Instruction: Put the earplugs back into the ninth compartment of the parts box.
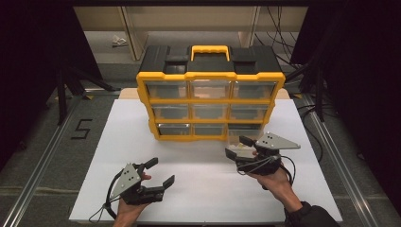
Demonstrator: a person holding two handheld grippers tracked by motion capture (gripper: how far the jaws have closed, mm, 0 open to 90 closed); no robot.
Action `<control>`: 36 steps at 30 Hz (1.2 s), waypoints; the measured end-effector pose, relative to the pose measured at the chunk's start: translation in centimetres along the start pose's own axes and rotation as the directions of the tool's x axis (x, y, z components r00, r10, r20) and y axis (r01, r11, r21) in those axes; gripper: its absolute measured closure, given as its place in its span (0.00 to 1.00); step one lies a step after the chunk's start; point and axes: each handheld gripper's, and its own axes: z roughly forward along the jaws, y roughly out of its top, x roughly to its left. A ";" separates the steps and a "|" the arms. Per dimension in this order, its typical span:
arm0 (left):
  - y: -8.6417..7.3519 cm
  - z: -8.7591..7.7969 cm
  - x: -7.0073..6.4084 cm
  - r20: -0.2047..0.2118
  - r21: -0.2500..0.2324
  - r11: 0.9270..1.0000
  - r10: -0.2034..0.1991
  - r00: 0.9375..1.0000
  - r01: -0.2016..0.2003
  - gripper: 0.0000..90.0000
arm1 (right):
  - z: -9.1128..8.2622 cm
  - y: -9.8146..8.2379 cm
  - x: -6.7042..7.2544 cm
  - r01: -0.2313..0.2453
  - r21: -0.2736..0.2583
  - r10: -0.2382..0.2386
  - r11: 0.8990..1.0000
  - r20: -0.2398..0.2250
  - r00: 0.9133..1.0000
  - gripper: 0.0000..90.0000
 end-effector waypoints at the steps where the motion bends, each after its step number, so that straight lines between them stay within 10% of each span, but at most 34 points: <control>1: 0.0 0.0 0.0 0.000 0.000 1.000 0.000 1.000 0.000 0.18 | 0.0 0.0 0.1 -0.001 -0.001 0.001 1.000 -0.002 1.000 0.33; 36: 0.1 -0.2 -0.2 0.013 -0.015 1.000 0.000 1.000 0.001 0.18 | -1.7 -2.9 2.4 0.032 -0.082 -0.035 0.996 -0.031 0.999 0.23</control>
